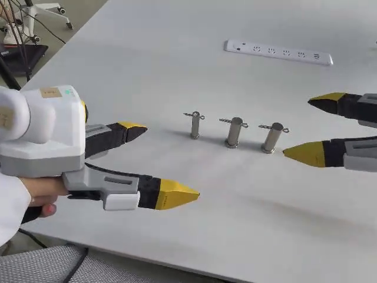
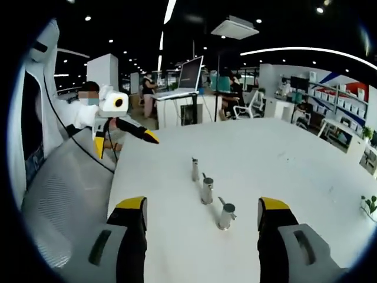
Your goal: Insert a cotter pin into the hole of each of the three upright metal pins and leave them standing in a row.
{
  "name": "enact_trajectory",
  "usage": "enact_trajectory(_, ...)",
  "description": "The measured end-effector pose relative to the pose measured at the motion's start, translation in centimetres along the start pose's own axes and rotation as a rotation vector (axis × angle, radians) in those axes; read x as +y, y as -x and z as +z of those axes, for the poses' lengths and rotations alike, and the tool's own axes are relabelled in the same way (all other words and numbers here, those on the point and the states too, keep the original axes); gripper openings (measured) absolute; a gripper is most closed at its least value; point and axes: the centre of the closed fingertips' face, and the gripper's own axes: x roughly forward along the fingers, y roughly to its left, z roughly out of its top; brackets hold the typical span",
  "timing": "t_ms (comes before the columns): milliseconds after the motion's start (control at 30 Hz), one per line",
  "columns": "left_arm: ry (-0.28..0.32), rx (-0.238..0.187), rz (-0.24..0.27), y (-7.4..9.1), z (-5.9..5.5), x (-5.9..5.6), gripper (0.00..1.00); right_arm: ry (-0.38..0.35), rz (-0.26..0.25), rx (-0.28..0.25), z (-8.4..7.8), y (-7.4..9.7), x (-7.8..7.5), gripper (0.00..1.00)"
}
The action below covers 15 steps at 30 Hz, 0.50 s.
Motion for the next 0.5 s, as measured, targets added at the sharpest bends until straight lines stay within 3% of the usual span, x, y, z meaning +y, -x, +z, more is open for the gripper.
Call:
enact_trajectory(67, 0.028, -0.029, 0.003, 0.2, 0.6, 0.0, 0.99, -0.023, -0.030, 0.017, -0.7, 0.7, 0.3, 0.81)
enact_trajectory(200, 0.032, -0.055, 0.014, 0.4, 1.0, 0.0, 0.99, -0.082, -0.060, 0.008, -1.3, 1.7, 1.9, 0.83)
enact_trajectory(233, 0.034, -0.056, 0.013, 0.5, 1.0, -0.1, 0.99, -0.096, -0.070, 0.005, -1.4, 1.8, 1.6, 0.84)
enact_trajectory(500, 0.078, -0.035, 0.030, 0.8, -0.3, 0.3, 0.99, -0.219, -0.133, -0.004, -3.3, 2.7, 4.3, 0.88)
